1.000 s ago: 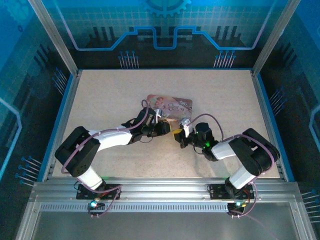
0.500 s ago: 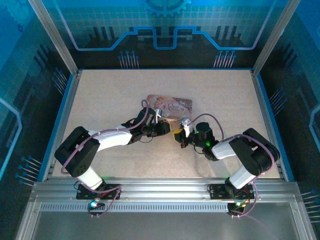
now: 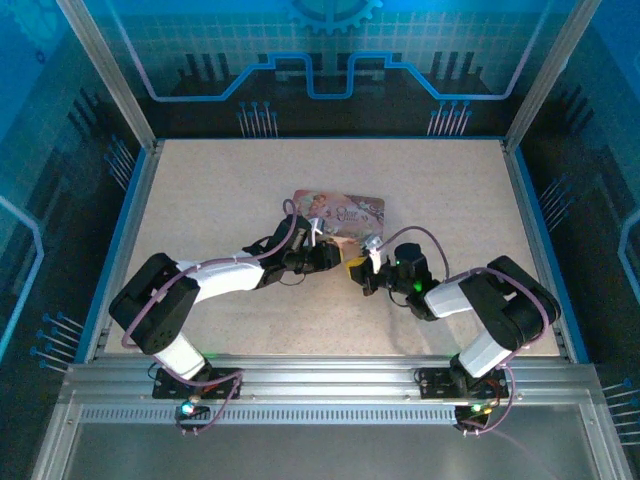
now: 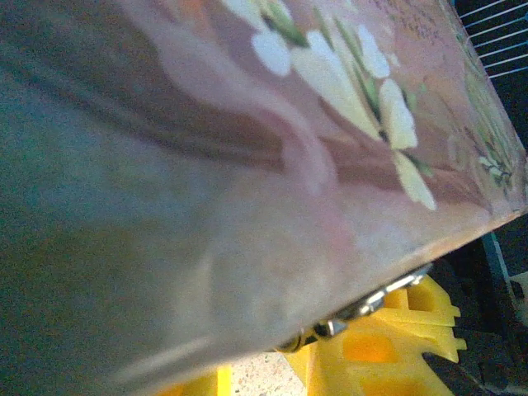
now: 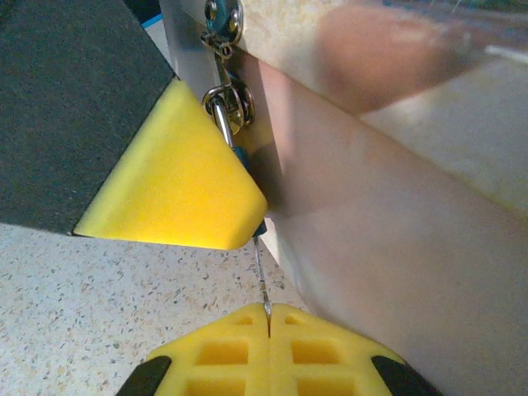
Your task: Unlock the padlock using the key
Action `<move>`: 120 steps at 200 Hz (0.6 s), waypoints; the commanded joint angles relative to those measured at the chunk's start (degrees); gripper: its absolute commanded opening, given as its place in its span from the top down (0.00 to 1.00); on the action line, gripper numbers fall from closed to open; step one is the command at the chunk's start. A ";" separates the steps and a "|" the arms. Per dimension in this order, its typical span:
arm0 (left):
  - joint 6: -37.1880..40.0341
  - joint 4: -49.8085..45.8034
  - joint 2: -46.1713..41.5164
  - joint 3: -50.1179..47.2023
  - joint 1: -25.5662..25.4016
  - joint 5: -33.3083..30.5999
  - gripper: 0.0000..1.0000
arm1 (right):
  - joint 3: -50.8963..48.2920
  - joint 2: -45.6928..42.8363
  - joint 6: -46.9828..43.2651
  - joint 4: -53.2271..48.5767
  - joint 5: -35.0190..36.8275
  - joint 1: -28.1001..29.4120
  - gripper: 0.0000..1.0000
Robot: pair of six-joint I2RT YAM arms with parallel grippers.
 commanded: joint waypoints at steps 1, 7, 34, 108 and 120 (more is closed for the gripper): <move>0.15 1.59 -2.35 0.88 -0.42 2.82 0.77 | 1.57 -0.34 0.00 4.18 -1.18 -1.09 1.00; 0.21 1.66 -2.33 0.84 -0.38 2.85 0.77 | 1.57 -0.27 0.05 4.18 -1.44 -1.14 1.00; 0.10 1.76 -2.29 0.79 -0.45 2.89 0.77 | 1.56 0.20 0.26 4.60 -2.12 -1.13 1.00; -0.24 2.36 -2.51 0.47 -0.44 3.42 0.77 | 3.25 1.56 0.43 5.15 -3.15 -1.31 1.00; -0.33 2.42 -2.44 0.50 -0.42 3.43 0.77 | 3.70 2.26 0.39 5.19 -3.20 -1.30 1.00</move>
